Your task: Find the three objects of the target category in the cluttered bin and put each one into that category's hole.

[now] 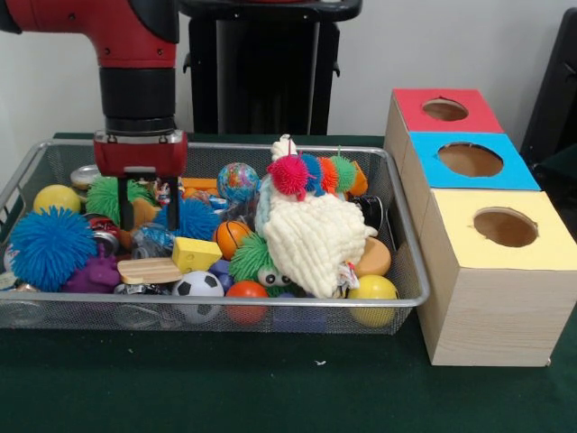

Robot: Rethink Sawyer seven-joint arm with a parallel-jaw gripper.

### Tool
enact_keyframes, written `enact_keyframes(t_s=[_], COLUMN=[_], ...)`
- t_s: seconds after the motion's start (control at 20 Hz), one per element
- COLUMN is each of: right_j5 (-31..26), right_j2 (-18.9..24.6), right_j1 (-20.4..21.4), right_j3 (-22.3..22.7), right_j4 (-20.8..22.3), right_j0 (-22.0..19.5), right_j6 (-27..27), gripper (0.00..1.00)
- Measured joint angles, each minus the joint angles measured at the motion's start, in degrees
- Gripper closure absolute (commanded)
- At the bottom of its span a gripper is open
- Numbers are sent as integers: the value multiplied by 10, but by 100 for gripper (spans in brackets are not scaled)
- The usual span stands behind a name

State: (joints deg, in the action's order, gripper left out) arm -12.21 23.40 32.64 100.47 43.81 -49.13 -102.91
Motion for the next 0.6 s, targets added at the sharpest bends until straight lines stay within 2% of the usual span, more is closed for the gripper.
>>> enact_keyframes(t_s=[0.15,0.45,0.6], right_j5=[-26,-114,-134], right_j2=[0,0,1], right_j1=[2,2,2], right_j3=[0,0,0], right_j4=[-4,-4,-4], right_j0=[-8,-16,-15], right_j6=[0,0,0], gripper=[0,0,0])
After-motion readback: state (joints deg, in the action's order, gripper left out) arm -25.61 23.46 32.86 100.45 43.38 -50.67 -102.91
